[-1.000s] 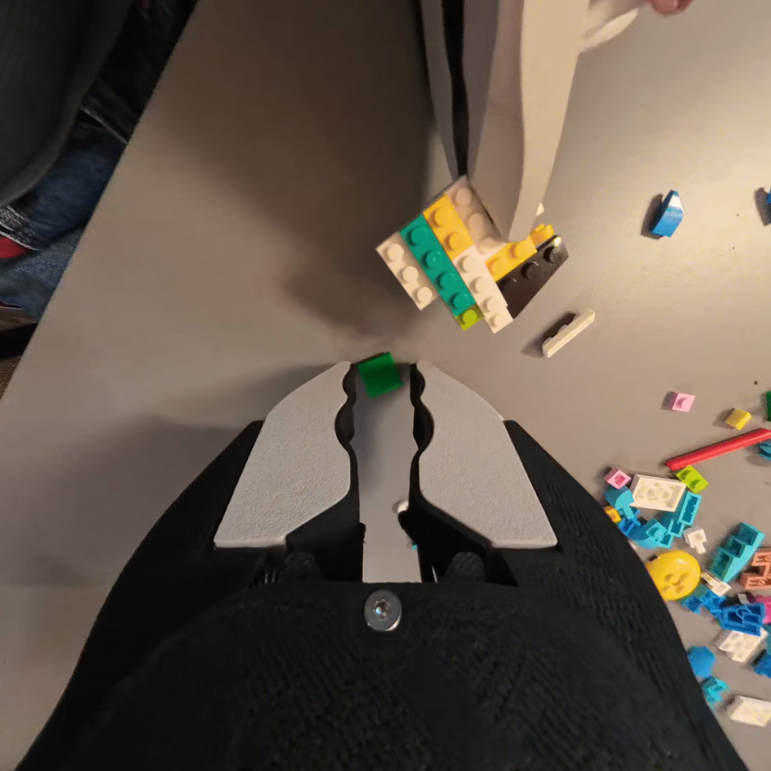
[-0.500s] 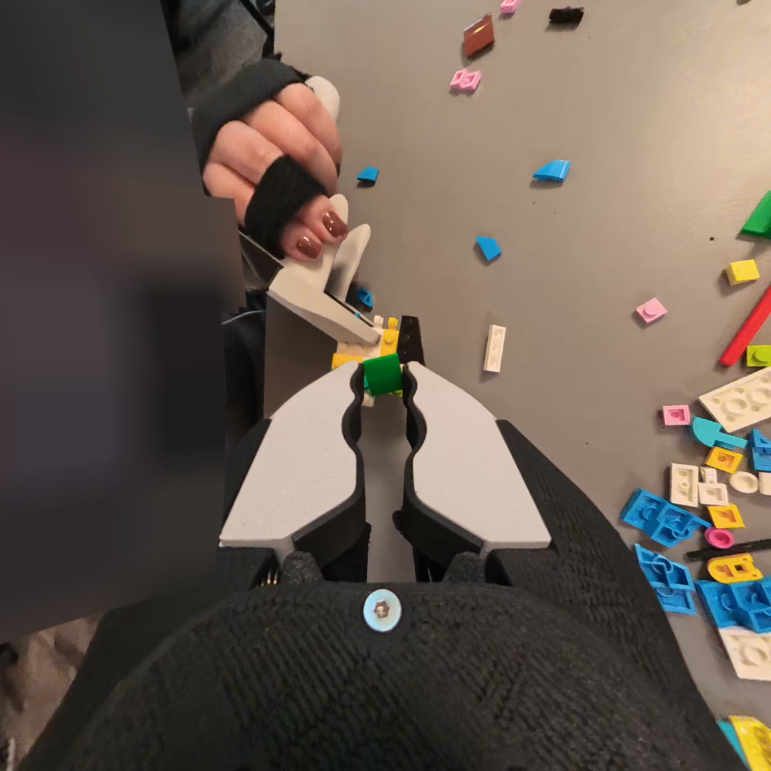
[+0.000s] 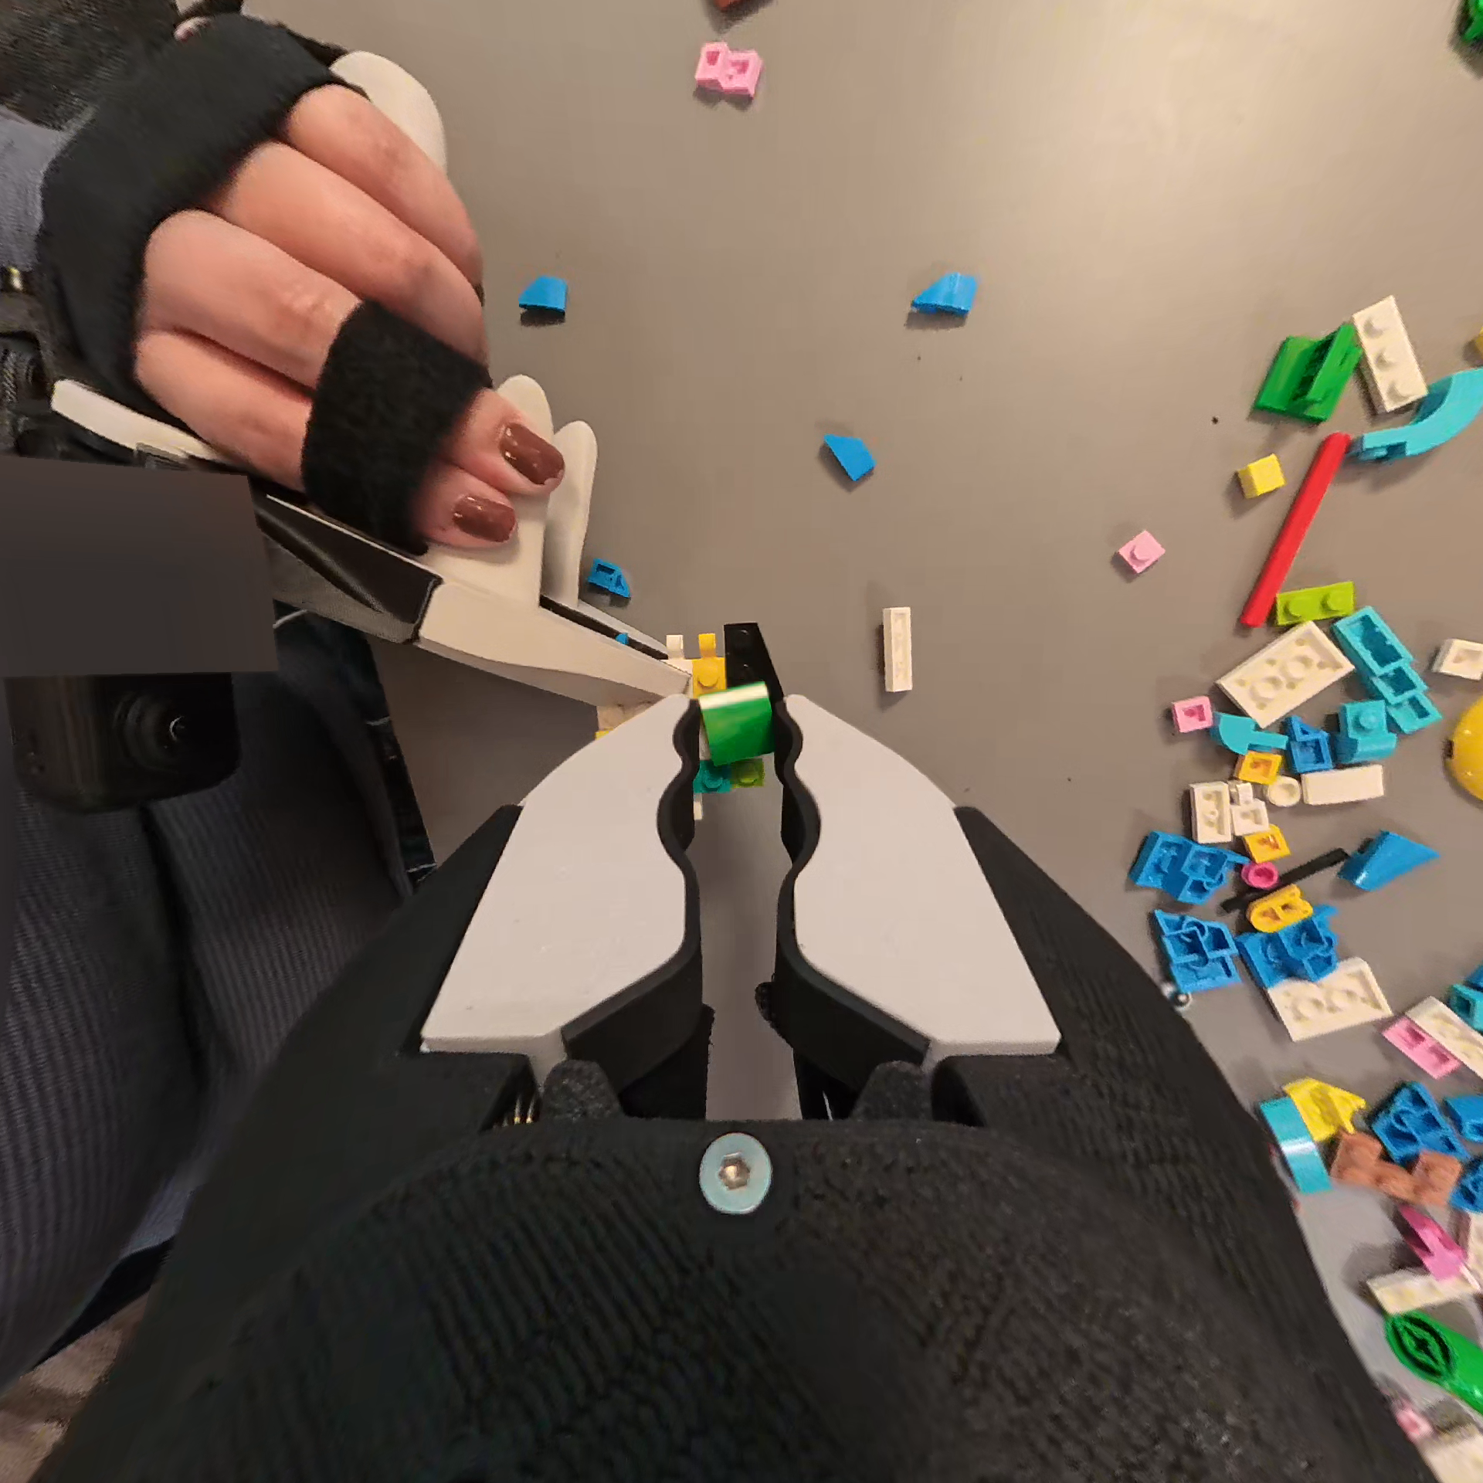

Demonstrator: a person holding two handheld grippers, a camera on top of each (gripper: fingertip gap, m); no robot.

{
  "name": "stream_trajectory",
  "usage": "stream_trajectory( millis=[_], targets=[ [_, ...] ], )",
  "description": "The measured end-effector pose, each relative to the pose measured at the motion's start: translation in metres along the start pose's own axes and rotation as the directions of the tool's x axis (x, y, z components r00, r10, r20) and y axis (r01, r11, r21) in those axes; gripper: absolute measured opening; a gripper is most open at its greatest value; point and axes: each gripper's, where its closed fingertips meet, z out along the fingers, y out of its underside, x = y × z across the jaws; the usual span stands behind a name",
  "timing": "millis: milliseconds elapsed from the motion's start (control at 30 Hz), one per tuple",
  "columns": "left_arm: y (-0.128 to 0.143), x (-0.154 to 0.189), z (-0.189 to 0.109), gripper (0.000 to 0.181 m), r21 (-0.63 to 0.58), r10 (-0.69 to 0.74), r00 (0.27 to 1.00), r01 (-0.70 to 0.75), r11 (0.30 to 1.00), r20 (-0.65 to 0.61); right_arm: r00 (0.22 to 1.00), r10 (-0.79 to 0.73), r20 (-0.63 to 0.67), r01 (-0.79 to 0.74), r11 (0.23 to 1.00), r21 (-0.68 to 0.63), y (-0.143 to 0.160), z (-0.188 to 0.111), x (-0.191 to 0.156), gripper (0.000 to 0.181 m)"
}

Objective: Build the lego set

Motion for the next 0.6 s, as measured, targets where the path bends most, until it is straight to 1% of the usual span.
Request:
stream_trajectory(
  millis=[67,200,333,400,467,533,600],
  targets=[
    [0.0,-0.001,0.0,0.007,0.0,0.004,1.0,-0.004,1.0,0.005,1.0,0.005,0.0,-0.005,1.0,-0.004,0.001,-0.001,-0.002,0.016],
    [-0.001,-0.004,-0.001,0.007,0.007,0.009,1.0,-0.009,1.0,0.029,1.0,-0.015,0.027,0.015,1.0,0.016,0.001,-0.004,-0.01,0.028],
    [-0.001,-0.007,-0.002,0.007,0.01,0.001,0.999,-0.002,1.0,0.042,0.994,-0.082,0.066,0.075,0.992,0.104,-0.004,-0.018,-0.019,0.031],
    [-0.001,-0.007,-0.002,0.007,0.011,-0.005,0.999,0.004,1.0,0.042,0.989,-0.131,0.064,0.12,0.981,0.155,-0.003,-0.026,-0.022,0.032],
    [-0.001,-0.008,-0.002,0.007,0.013,-0.012,0.999,0.012,1.0,0.043,0.98,-0.197,0.032,0.187,0.96,0.207,-0.002,-0.034,-0.022,0.034],
    [0.0,-0.007,-0.002,0.007,0.013,-0.026,0.999,0.026,1.0,0.038,0.956,-0.291,-0.024,0.287,0.923,0.255,0.001,-0.041,-0.023,0.039],
    [0.0,-0.009,-0.003,0.007,0.02,-0.05,0.998,0.049,0.999,0.036,0.91,-0.392,-0.133,0.414,0.873,0.259,0.006,-0.044,-0.022,0.048]
  ],
)
